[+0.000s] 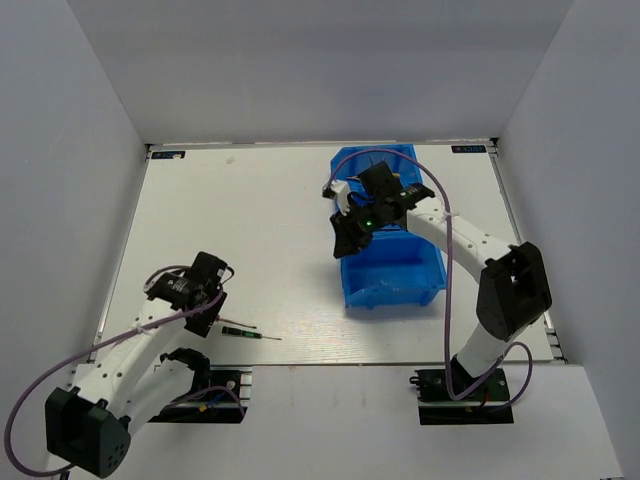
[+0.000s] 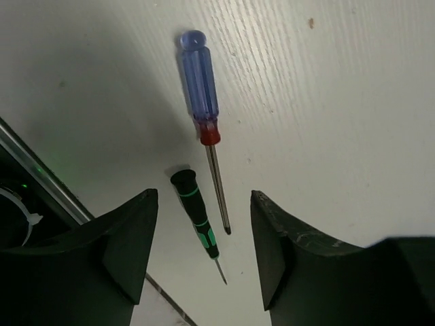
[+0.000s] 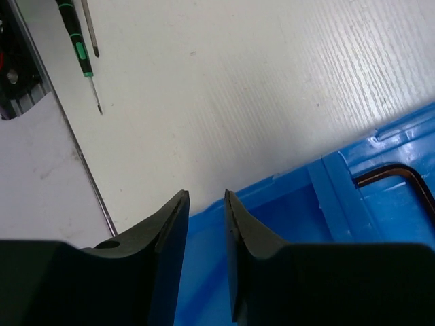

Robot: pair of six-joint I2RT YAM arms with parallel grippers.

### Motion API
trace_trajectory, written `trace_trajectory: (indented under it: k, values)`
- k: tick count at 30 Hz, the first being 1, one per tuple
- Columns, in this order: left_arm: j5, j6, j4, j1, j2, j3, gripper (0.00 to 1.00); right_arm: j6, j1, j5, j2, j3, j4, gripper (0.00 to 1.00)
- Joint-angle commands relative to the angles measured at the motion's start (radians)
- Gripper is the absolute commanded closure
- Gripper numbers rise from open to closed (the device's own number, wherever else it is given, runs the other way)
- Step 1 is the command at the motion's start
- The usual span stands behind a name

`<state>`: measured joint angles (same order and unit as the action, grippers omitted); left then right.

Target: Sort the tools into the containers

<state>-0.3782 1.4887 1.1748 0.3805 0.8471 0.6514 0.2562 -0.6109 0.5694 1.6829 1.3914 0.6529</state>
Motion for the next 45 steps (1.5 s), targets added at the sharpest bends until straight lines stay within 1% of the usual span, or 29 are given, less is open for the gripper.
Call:
trace_trajectory:
  k: [1, 5, 6, 9, 13, 15, 16, 17, 19, 20, 21, 22, 23, 24, 25, 26, 27, 28, 29, 30, 31, 32, 33, 35, 39, 40, 41, 44, 45]
  values:
    - [-0.077, 0.094, 0.002, -0.012, 0.059, -0.002, 0.33, -0.044, 0.005, -0.032, -0.069, -0.043, -0.047, 0.65]
    - [-0.087, 0.053, -0.081, -0.035, 0.145, -0.038, 0.31, -0.031, 0.008, -0.046, -0.117, -0.106, -0.058, 0.65]
    - [-0.087, 0.038, -0.139, -0.048, 0.159, -0.05, 0.31, -0.028, 0.01, -0.048, -0.133, -0.129, -0.058, 0.65]
    - [-0.067, -0.013, -0.234, -0.089, 0.22, -0.082, 0.31, -0.018, 0.011, -0.057, -0.166, -0.155, -0.056, 0.65]
    - [-0.045, -0.097, -0.32, -0.137, 0.303, -0.082, 0.31, -0.009, 0.017, -0.062, -0.206, -0.186, -0.044, 0.65]
    - [-0.045, -0.125, -0.354, -0.155, 0.343, -0.082, 0.39, -0.005, 0.019, -0.057, -0.207, -0.189, -0.036, 0.65]
    - [-0.033, -0.139, -0.372, -0.173, 0.354, -0.082, 0.45, 0.0, 0.019, -0.052, -0.213, -0.193, -0.032, 0.65]
    - [-0.021, -0.148, -0.383, -0.173, 0.363, -0.082, 0.56, 0.0, 0.022, -0.052, -0.215, -0.195, -0.032, 0.65]
    - [-0.01, -0.148, -0.392, -0.195, 0.376, -0.082, 0.69, 0.006, 0.022, -0.046, -0.218, -0.189, -0.022, 0.65]
    - [-0.001, -0.181, -0.405, -0.195, 0.376, -0.082, 0.74, 0.009, 0.023, -0.046, -0.222, -0.186, -0.018, 0.65]
    - [-0.001, -0.195, -0.405, -0.195, 0.376, -0.069, 0.85, 0.012, 0.028, -0.039, -0.224, -0.177, -0.013, 0.65]
    - [0.01, -0.22, -0.431, -0.195, 0.376, -0.032, 0.9, 0.02, 0.03, -0.036, -0.224, -0.173, -0.01, 0.65]
    - [0.01, -0.339, -0.466, -0.195, 0.376, -0.004, 0.93, 0.031, 0.039, -0.032, -0.236, -0.161, 0.0, 0.65]
    - [0.045, -0.417, -0.506, -0.184, 0.386, 0.063, 0.95, 0.038, 0.04, -0.048, -0.242, -0.158, 0.001, 0.65]
    - [0.097, -0.523, -0.656, -0.175, 0.398, 0.098, 0.97, 0.046, 0.046, -0.068, -0.246, -0.152, 0.002, 0.65]
    - [0.295, -0.761, -0.74, -0.175, 0.441, 0.169, 1.0, 0.043, 0.045, -0.244, -0.261, -0.147, -0.019, 0.65]
    - [0.405, -0.842, -0.807, -0.164, 0.476, 0.206, 1.0, 0.031, 0.051, -0.331, -0.264, -0.147, -0.035, 0.68]
    - [0.514, -0.907, -0.86, -0.164, 0.519, 0.252, 1.0, 0.014, 0.054, -0.412, -0.27, -0.149, -0.088, 0.77]
    - [0.624, -1.015, -0.895, -0.155, 0.573, 0.31, 1.0, 0.009, 0.066, -0.601, -0.284, -0.166, -0.132, 0.91]
    - [0.782, -1.053, -0.896, -0.146, 0.686, 0.43, 1.0, 0.008, 0.101, -0.64, -0.29, -0.17, -0.163, 1.0]
    - [0.844, -1.09, -0.88, -0.134, 0.74, 0.492, 1.0, 0.012, 0.118, -0.666, -0.295, -0.167, -0.167, 1.0]
    - [0.98, -1.151, -0.901, -0.105, 0.786, 0.584, 1.0, 0.011, 0.138, -0.674, -0.298, -0.16, -0.154, 1.0]
    - [1.027, -1.171, -0.914, -0.085, 0.86, 0.624, 1.0, -0.009, 0.186, -0.669, -0.304, -0.158, -0.139, 1.0]
    - [1.123, -1.234, -0.938, -0.013, 0.915, 0.732, 1.0, -0.024, 0.223, -0.678, -0.313, -0.167, -0.116, 1.0]
    - [1.263, -1.306, -0.975, 0.101, 1.02, 0.85, 1.0, -0.051, 0.315, -0.68, -0.353, -0.202, -0.118, 1.0]
    - [1.272, -1.321, -0.975, 0.124, 1.029, 0.866, 1.0, -0.052, 0.367, -0.662, -0.353, -0.204, -0.116, 1.0]
    - [1.291, -1.335, -0.984, 0.144, 1.029, 0.866, 1.0, -0.054, 0.381, -0.657, -0.353, -0.201, -0.104, 1.0]
    - [1.28, -1.378, -1.136, 0.251, 0.971, 0.785, 1.0, -0.064, 0.45, -0.612, -0.351, -0.184, -0.076, 1.0]
    - [1.257, -1.403, -1.136, 0.271, 0.945, 0.784, 1.0, -0.067, 0.462, -0.605, -0.35, -0.18, -0.072, 1.0]
